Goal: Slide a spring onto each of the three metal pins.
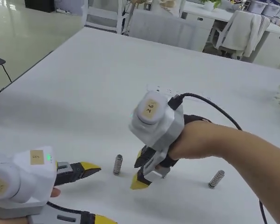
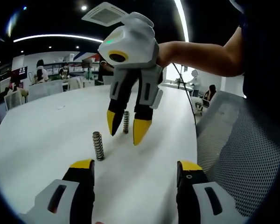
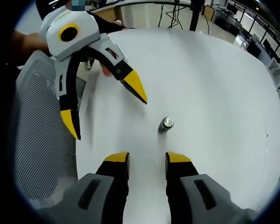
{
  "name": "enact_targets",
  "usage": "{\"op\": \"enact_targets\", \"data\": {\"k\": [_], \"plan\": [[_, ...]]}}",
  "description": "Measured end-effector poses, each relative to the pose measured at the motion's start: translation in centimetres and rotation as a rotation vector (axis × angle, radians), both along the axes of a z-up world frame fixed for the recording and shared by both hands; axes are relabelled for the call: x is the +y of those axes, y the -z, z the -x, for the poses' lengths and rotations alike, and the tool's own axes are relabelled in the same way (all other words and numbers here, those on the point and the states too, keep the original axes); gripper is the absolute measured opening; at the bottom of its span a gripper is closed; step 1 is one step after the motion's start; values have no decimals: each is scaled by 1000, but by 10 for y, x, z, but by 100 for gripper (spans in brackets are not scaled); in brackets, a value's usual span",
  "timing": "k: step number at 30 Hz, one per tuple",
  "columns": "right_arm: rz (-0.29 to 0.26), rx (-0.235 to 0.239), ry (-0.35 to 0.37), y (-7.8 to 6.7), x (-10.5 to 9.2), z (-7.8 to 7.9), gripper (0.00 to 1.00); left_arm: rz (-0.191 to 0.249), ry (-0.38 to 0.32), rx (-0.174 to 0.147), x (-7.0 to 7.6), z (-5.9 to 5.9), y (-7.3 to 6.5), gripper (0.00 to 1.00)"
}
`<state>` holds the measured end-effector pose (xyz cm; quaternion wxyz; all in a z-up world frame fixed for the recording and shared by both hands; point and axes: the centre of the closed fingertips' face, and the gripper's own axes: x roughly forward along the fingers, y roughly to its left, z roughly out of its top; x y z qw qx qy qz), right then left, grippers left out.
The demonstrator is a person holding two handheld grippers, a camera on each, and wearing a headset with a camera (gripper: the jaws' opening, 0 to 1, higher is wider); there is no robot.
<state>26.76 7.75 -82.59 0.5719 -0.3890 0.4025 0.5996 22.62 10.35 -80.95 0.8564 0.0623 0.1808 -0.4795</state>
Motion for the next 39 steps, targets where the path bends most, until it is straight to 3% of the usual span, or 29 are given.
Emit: {"op": "enact_targets", "data": {"k": [21, 39], "plan": [[-115, -12, 94, -10, -28, 20, 31, -2, -14, 3, -2, 0, -4, 70], [-224, -18, 204, -20, -52, 28, 34, 3, -26, -1, 1, -1, -9, 71]]}}
